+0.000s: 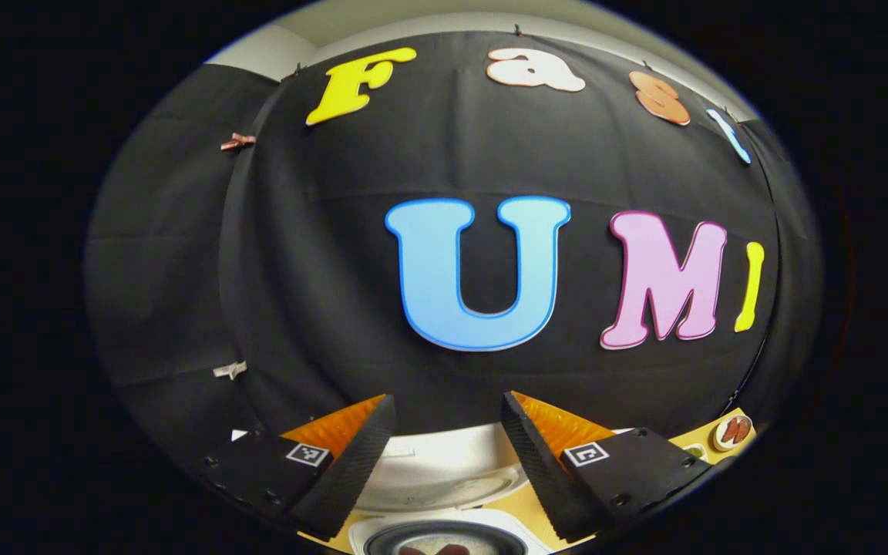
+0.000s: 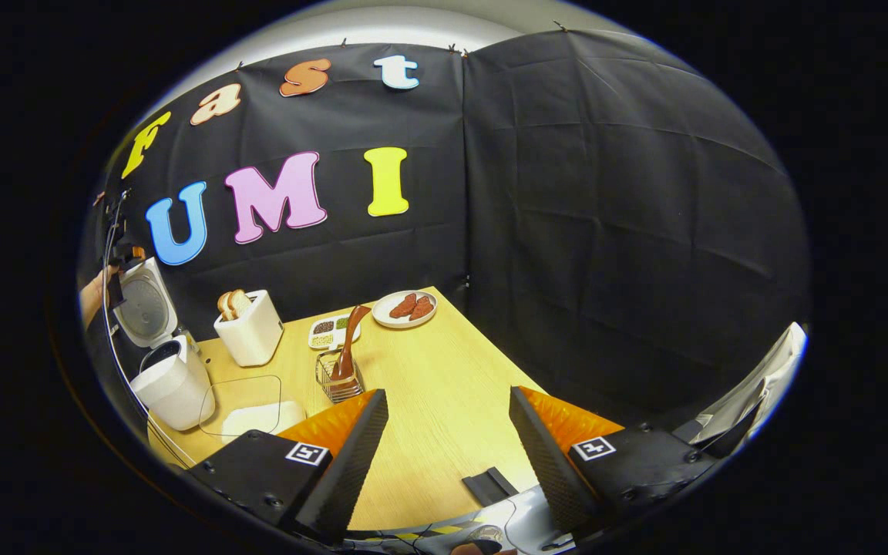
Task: Close the left gripper, press the button to open the rice cooker; take a wooden spoon from the chopstick holder with the right hand, scoop a spoonful of rice and pour it into the rice cooker, then put the wooden spoon back into the chopstick holder.
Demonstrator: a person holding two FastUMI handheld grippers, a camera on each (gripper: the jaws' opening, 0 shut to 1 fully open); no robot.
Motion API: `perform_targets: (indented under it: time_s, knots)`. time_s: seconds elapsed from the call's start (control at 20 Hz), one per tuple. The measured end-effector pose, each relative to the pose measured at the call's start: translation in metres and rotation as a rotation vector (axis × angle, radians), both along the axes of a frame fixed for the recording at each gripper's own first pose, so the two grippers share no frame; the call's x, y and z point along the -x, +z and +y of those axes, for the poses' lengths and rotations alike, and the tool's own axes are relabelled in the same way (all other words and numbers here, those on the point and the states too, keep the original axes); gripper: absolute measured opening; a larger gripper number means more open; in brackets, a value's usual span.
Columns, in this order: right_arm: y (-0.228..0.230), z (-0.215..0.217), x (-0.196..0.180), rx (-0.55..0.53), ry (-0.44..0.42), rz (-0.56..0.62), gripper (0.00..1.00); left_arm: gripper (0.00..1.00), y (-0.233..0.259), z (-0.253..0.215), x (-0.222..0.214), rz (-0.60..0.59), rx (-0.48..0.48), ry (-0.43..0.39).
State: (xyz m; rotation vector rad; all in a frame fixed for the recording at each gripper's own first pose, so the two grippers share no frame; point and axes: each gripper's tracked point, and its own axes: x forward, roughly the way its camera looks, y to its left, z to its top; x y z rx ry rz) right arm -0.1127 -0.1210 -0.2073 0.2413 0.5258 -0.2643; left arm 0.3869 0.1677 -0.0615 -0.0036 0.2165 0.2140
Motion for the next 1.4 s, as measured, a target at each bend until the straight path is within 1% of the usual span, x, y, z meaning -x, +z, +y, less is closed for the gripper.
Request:
perform_targets:
  time_s: [0.05,0.15,0.2,0.25,0.3,0.4,0.55,0.8,1.05,1.25,1.4]
  knots:
    - [0.0,0.001,0.0,-0.001,0.002,0.001,0.99,0.97,0.007,-0.001,0.0,-0.017,-0.001,-0.003]
    - [0.0,0.001,-0.001,0.0,0.006,-0.003,0.99,0.94,0.0,0.008,0.007,0.021,-0.009,0.038]
    - [0.0,0.002,-0.001,-0.004,0.008,-0.005,0.98,0.95,0.002,0.007,0.013,0.007,0.004,0.04]
    - [0.0,0.003,-0.006,-0.006,0.008,-0.006,0.99,0.97,0.0,0.004,0.019,0.018,0.012,0.038]
    - [0.0,0.002,-0.007,-0.009,0.01,-0.01,0.99,0.96,-0.001,-0.001,0.025,0.025,0.003,0.035]
    - [0.0,0.001,-0.005,-0.016,0.015,-0.015,0.98,0.97,-0.005,-0.01,0.042,0.035,-0.02,0.036]
    - [-0.005,0.001,-0.006,-0.036,0.032,-0.012,0.99,0.97,-0.013,-0.026,0.074,0.033,-0.013,0.049]
    - [-0.001,-0.001,-0.013,-0.049,0.068,-0.025,0.99,0.99,-0.053,-0.057,0.135,0.097,0.031,0.11]
    - [0.006,0.001,-0.027,-0.033,0.13,-0.044,0.99,0.99,-0.113,-0.074,0.179,0.197,0.062,0.163]
    - [0.011,-0.004,-0.031,-0.021,0.152,-0.055,0.99,0.99,-0.149,-0.07,0.196,0.26,0.131,0.207]
    - [0.01,-0.008,-0.03,-0.004,0.166,-0.05,0.98,0.99,-0.162,-0.064,0.194,0.291,0.118,0.216]
